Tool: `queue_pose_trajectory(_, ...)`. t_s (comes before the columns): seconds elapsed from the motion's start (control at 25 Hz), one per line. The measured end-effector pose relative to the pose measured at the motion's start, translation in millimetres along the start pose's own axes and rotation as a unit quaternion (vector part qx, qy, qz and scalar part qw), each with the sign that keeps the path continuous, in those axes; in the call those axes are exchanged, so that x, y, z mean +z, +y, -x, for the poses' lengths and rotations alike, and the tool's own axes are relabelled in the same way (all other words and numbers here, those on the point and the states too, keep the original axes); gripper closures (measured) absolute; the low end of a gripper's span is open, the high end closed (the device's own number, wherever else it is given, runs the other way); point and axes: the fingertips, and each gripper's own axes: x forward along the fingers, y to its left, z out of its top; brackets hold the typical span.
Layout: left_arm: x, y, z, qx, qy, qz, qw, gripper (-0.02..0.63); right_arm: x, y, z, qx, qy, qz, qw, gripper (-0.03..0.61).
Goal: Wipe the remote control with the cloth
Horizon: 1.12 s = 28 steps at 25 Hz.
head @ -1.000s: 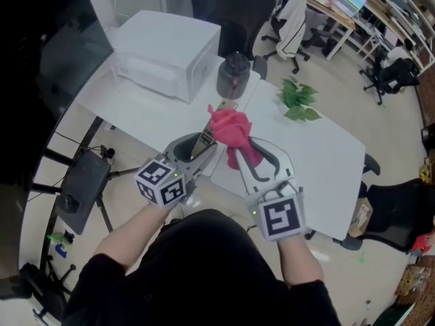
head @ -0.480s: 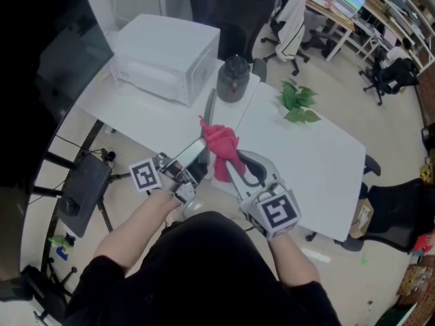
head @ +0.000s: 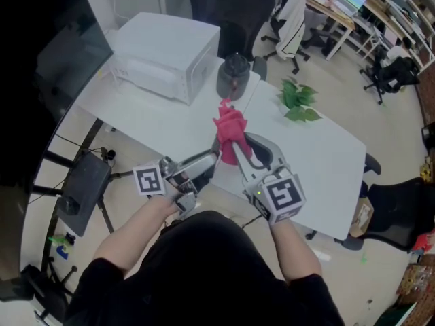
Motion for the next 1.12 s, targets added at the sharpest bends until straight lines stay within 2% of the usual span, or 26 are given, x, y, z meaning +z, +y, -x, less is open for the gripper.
queue_pose_trajectory(0.24,-15.1,-1.3,0.8,-0.003,0.03,0.002,0.9995,0.403,14.9,-33.3,5.9,-0.042,-0.006,0.005,0.999,0.486)
queue_pose_trajectory(0.48,-11.1,3.6,-0.9,0.006,0.026,-0.004,0.9996,0.403,24.0,-35.7,13.0,-0.047,-0.028,0.018,0.998,0.486)
queue_pose_trajectory(0.6,-0.3,15.2,2.0,0.048,0.015,-0.054,0.9973,0.403,33.5,-29.6,24.0,-0.065,-0.058,0.036,0.996,0.486)
queue_pose_trajectory(0.68,8.0,29.8,7.1,0.098,0.016,-0.119,0.988,0.403,36.0,-22.3,31.8,-0.073,-0.068,0.052,0.994,0.486)
queue_pose_trajectory(0.76,15.5,47.7,13.1,0.156,0.026,-0.194,0.9682,0.403,34.4,-14.2,39.0,-0.079,-0.067,0.064,0.993,0.486)
queue_pose_trajectory(0.84,24.1,69.2,22.3,0.228,0.042,-0.268,0.9352,0.403,28.4,-6.6,44.2,-0.082,-0.059,0.073,0.992,0.486)
queue_pose_trajectory(0.92,31.9,94.4,34.8,0.31,0.066,-0.332,0.8884,0.403,19.2,-0.7,47.1,-0.082,-0.047,0.077,0.993,0.486)
queue_pose_trajectory(1.0,36.6,122.9,49.5,0.386,0.099,-0.382,0.8338,0.403,8.6,3.1,49.0,-0.079,-0.037,0.081,0.993,0.486)
queue_pose_trajectory(1.08,36.8,155.5,66.7,0.447,0.135,-0.407,0.7853,0.403,-2.6,6.3,50.1,-0.077,-0.027,0.081,0.993,0.486)
queue_pose_trajectory(1.12,35.6,172.4,75.6,0.469,0.151,-0.412,0.7665,0.403,-8.3,8.1,50.7,-0.075,-0.022,0.081,0.994,0.486)
